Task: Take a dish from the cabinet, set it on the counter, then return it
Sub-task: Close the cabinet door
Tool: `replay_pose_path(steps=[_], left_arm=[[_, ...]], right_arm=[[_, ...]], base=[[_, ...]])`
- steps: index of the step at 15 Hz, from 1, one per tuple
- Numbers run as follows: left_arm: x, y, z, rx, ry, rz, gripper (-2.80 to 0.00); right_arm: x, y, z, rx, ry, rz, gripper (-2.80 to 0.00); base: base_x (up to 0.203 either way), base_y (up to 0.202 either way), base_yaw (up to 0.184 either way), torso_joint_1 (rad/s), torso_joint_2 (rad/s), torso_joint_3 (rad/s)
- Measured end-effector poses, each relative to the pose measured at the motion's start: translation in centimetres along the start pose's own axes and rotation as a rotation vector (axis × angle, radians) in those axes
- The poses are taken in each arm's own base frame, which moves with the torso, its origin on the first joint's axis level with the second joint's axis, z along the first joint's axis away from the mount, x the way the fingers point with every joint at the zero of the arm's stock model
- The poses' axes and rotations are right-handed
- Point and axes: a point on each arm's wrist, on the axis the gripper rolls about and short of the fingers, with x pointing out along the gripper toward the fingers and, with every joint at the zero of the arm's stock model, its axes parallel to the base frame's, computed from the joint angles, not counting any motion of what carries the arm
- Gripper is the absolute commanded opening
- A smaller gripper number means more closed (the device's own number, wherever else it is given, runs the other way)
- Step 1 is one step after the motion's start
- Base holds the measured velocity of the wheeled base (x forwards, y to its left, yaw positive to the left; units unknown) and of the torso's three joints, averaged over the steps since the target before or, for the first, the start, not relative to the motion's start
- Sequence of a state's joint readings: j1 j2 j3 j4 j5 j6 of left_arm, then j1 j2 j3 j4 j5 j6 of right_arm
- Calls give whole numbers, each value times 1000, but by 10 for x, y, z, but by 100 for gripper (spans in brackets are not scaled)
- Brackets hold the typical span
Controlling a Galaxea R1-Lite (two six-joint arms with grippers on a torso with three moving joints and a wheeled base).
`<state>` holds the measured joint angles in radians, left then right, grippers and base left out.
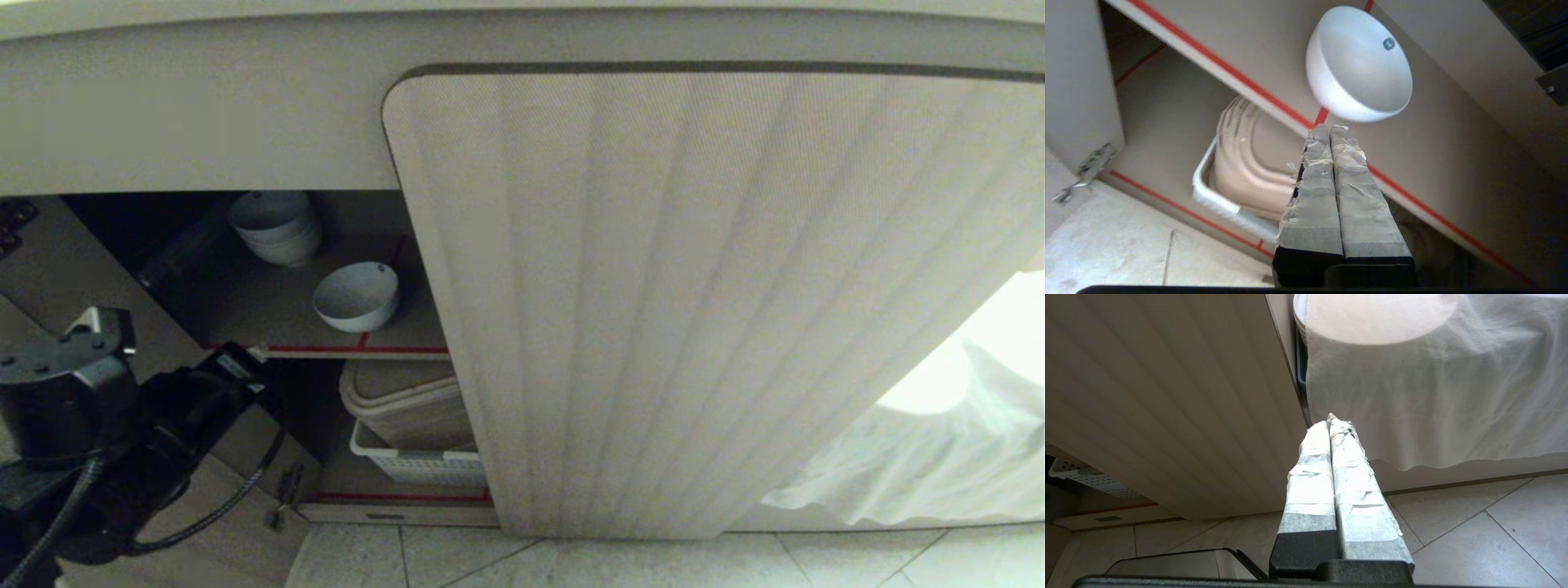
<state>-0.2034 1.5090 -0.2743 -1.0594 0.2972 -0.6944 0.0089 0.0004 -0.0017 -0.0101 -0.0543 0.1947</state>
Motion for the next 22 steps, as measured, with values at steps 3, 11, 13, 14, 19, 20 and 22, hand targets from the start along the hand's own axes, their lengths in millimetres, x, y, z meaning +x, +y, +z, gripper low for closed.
replay_pose_path(steps=[3, 11, 13, 14, 19, 20, 22], left_arm=[[-20, 9, -1, 25, 1, 4, -280], [-67, 38, -5, 127, -18, 31, -280], [-73, 40, -2, 128, -42, 35, -280], [-75, 41, -1, 136, -54, 31, -280], [-89, 40, 5, 184, -91, -5, -280], [-94, 41, 4, 196, -83, -7, -280], [-107, 44, 3, 210, -64, -33, -280]], right_arm=[[0, 0, 0, 0, 0, 0, -280], [0, 0, 0, 0, -1, 0, -280], [0, 0, 0, 0, 0, 0, -280], [0, 0, 0, 1, 0, 0, -280], [0, 0, 0, 0, -1, 0, -280], [0, 0, 0, 1, -1, 0, -280], [0, 0, 0, 0, 0, 0, -280]], base=[[0, 0, 0, 0, 0, 0], [0, 0, 0, 0, 0, 0], [0, 0, 0, 0, 0, 0], [0, 0, 0, 0, 0, 0], [0, 0, 0, 0, 0, 0], [0, 0, 0, 0, 0, 0], [0, 0, 0, 0, 0, 0]])
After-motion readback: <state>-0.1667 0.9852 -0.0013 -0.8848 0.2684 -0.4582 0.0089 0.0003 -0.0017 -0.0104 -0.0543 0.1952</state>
